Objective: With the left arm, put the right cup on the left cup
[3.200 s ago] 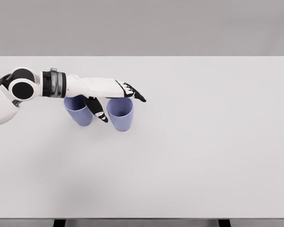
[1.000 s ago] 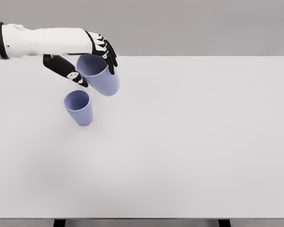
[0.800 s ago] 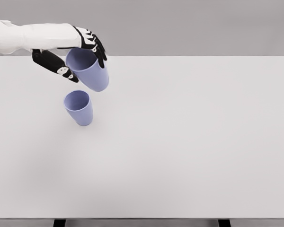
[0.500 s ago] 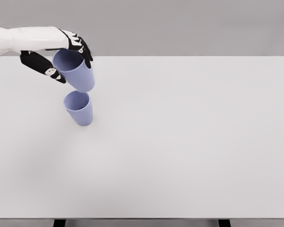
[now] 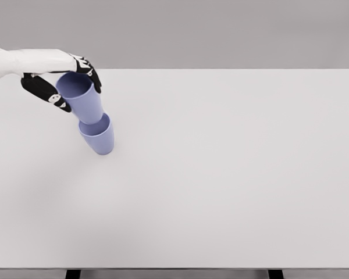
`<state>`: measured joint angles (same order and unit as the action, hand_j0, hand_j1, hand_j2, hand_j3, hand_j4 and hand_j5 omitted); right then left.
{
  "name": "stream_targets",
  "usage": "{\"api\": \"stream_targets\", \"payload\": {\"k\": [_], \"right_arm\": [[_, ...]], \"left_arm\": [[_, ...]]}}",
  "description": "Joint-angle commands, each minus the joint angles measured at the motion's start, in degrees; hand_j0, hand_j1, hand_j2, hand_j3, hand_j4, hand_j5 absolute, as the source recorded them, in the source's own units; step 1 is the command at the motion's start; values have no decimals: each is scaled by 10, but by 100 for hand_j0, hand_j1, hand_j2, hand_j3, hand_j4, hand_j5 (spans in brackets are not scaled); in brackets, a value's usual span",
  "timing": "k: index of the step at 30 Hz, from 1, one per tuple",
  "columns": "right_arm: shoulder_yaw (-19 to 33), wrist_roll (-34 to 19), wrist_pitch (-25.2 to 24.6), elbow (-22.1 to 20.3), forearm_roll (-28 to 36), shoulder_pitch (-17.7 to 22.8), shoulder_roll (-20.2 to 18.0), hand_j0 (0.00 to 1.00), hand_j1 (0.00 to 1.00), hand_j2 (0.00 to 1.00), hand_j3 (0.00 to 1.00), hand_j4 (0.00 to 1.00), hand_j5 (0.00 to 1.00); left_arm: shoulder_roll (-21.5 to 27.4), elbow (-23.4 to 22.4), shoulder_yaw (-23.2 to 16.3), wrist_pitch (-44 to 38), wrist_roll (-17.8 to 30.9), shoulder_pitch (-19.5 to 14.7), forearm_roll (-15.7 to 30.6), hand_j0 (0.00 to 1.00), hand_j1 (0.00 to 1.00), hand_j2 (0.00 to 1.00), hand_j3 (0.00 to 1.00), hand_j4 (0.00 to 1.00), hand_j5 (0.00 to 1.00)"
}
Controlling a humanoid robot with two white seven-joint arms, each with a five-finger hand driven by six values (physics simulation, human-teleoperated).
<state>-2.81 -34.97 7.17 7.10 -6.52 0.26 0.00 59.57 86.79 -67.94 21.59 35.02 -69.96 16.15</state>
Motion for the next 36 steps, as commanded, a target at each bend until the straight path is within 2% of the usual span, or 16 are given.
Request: {"api": "stream_targets", "payload": {"k": [1, 11, 32, 36], "right_arm": [[0, 0, 0, 0, -1, 0, 0, 100, 100, 100, 100, 100, 100], [0, 0, 0, 0, -1, 0, 0, 100, 100, 100, 100, 100, 100], [0, 0, 0, 0, -1, 0, 0, 100, 100, 100, 100, 100, 100], [0, 0, 0, 0, -1, 0, 0, 100, 100, 100, 100, 100, 100]], "left_arm": [[-2, -15, -3, -1, 0, 0, 3, 60, 60, 60, 60, 60, 60], [-23, -31, -3, -1, 0, 6, -3, 61, 61, 61, 61, 61, 61], [-21, -29, -3, -1, 0, 6, -1, 61, 61, 61, 61, 61, 61], [-17, -12, -2, -1, 0, 5, 8, 61, 61, 61, 61, 61, 61]]}}
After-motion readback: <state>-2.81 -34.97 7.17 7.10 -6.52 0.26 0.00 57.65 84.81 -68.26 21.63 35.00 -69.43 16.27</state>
